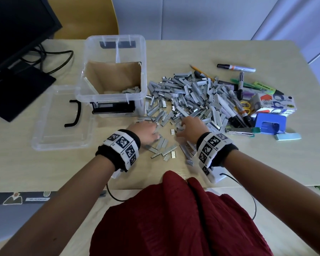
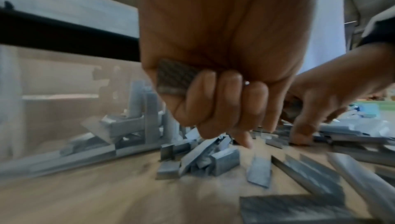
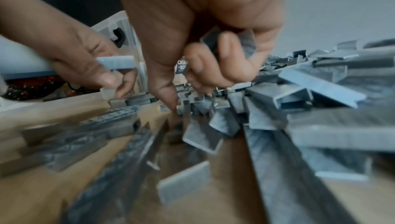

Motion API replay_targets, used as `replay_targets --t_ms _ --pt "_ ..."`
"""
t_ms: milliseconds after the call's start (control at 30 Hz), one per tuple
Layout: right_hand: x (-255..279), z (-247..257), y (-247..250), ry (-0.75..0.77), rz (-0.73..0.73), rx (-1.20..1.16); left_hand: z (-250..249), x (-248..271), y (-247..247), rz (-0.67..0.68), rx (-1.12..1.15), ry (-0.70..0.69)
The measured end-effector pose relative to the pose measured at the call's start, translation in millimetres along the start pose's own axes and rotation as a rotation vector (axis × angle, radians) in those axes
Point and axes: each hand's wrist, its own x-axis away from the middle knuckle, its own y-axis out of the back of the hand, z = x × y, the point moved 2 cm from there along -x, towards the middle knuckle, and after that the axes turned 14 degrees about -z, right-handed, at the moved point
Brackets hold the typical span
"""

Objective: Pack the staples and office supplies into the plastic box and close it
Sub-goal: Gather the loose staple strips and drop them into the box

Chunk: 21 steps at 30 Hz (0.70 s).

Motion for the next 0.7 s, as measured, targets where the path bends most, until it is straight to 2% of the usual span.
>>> replay_targets --t_ms 100,267,333,433,500,600,700 --pt "-3 -2 2 -0.033 -0.032 -0.148 -10 2 -7 0.010 -0.136 -0.036" --pt "-5 -9 3 -0.053 -0.078 -0.238 -27 0 -11 -0.039 -0.324 -0.077" --pt "-6 -12 4 -0.115 -0.059 -0.377 -31 0 -11 -0.035 -0.365 -0.101" --pt "-8 -20 9 -0.295 -0.048 -0.688 -29 -3 -10 -0.055 -0.325 -0.113" --pt "-8 -24 13 -0.433 0.011 -0.917 -23 -8 -10 -0.082 -0.138 -0.047" --pt "-6 -26 18 -0.657 0.181 -1.352 -15 -11 -4 -0.122 0.353 0.105" --pt "-4 -24 21 -0.708 0.248 -1.625 -12 -6 19 -0.126 0.855 0.231"
